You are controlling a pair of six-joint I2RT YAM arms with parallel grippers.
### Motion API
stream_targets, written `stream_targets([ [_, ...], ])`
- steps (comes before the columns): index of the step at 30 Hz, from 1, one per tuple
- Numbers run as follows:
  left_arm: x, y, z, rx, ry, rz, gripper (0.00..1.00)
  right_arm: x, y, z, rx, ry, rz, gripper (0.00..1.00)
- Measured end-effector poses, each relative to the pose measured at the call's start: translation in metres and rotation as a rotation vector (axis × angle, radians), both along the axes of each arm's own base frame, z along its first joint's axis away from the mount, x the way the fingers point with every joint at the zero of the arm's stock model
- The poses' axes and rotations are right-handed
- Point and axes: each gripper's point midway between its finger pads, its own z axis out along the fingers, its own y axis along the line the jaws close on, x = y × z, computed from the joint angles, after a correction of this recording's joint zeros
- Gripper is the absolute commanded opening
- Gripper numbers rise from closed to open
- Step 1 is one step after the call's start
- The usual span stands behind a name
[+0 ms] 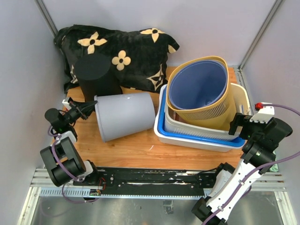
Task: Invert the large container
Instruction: Turn the container upside down at the center of the board.
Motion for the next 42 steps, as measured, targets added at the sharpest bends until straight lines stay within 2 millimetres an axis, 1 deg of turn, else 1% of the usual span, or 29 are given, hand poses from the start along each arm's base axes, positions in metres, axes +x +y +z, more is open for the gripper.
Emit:
stream_targets([
  [1, 0.0, 0.001, -0.01, -0.023, 0.041, 0.002, 0.0, 0.0, -0.001, 0.0, -0.002, 0.0, -0.003, 0.96],
  [2, 0.0, 0.0, -0.013, -0.023, 0.046, -0.003, 0.0, -0.001, -0.001, 0.0, -0.003, 0.001, -0.006, 0.96],
  [4, -0.003, -0.002, -0.012, 0.006, 0.017, -0.019, 0.0, -0.001, -0.002, 0.0, -0.006, 0.001, -0.014, 0.96],
  [7, -0.002, -0.003, -0.016, 0.037, -0.001, -0.054, 0.0, -0.001, -0.002, 0.0, -0.007, 0.001, -0.014, 0.96],
  [10, 0.005, 0.001, -0.023, 0.086, -0.02, -0.146, 0.0, -0.001, -0.002, 0.0, -0.007, 0.0, -0.014, 0.96],
  [12, 0.013, 0.009, -0.031, 0.095, -0.013, -0.232, 0.0, -0.001, -0.002, 0.0, -0.007, 0.0, -0.015, 0.96],
  [13, 0.017, 0.014, -0.035, 0.095, -0.026, -0.274, 0.0, -0.001, -0.002, 0.0, -0.007, 0.0, -0.015, 0.96],
  [15, 0.031, 0.032, -0.047, 0.087, -0.017, -0.263, 0.0, -0.001, -0.003, 0.0, -0.007, 0.0, -0.015, 0.96],
  [16, 0.037, 0.045, -0.056, 0.07, 0.015, -0.236, 0.0, -0.001, -0.003, 0.0, -0.007, 0.0, -0.015, 0.96],
  [18, 0.044, 0.076, -0.069, 0.037, 0.059, -0.177, 0.0, -0.001, -0.003, 0.0, -0.007, 0.0, -0.016, 0.96],
  [20, 0.045, 0.104, -0.087, 0.0, 0.101, -0.118, 0.0, -0.001, -0.003, 0.0, -0.007, 0.0, -0.016, 0.96],
  [21, 0.04, 0.112, -0.101, -0.022, 0.144, -0.097, 0.0, -0.001, -0.003, 0.0, -0.006, 0.0, -0.017, 0.96],
  [24, 0.014, 0.107, -0.16, 0.039, 0.275, -0.148, 0.0, -0.001, -0.004, 0.001, -0.008, -0.001, -0.02, 0.96],
  [25, 0.008, 0.106, -0.174, 0.08, 0.282, -0.171, 0.0, -0.001, -0.004, 0.001, -0.008, -0.002, -0.02, 0.96],
  [26, 0.002, 0.105, -0.184, 0.132, 0.285, -0.198, 0.0, -0.001, -0.004, 0.001, -0.006, -0.002, -0.02, 0.96],
  [28, -0.01, 0.1, -0.195, 0.217, 0.288, -0.244, 0.0, 0.0, -0.005, 0.0, -0.002, -0.001, -0.022, 0.96],
  [31, -0.032, 0.101, -0.209, 0.35, 0.298, -0.301, 0.0, 0.0, -0.006, 0.0, 0.005, 0.001, -0.027, 0.96],
  [32, -0.039, 0.101, -0.214, 0.393, 0.302, -0.322, 0.02, 0.0, -0.006, 0.0, 0.009, 0.002, -0.031, 0.97],
  [33, -0.044, 0.101, -0.217, 0.42, 0.304, -0.336, 0.12, 0.001, -0.006, 0.0, 0.01, 0.001, -0.031, 0.97],
  [35, -0.055, 0.102, -0.221, 0.471, 0.311, -0.36, 0.5, 0.001, -0.007, 0.0, 0.013, -0.002, -0.032, 0.98],
  [36, -0.059, 0.103, -0.222, 0.494, 0.313, -0.369, 0.63, 0.002, -0.007, 0.001, 0.013, -0.004, -0.031, 0.99],
  [38, -0.064, 0.104, -0.222, 0.524, 0.314, -0.386, 0.76, 0.002, -0.007, 0.001, 0.015, -0.008, -0.031, 0.99],
  [39, -0.065, 0.103, -0.219, 0.525, 0.312, -0.387, 0.86, 0.002, -0.006, 0.002, 0.015, -0.01, -0.03, 1.0],
  [42, -0.067, 0.105, -0.21, 0.565, 0.301, -0.387, 0.94, 0.003, -0.006, 0.003, 0.013, -0.018, -0.025, 1.0],
])
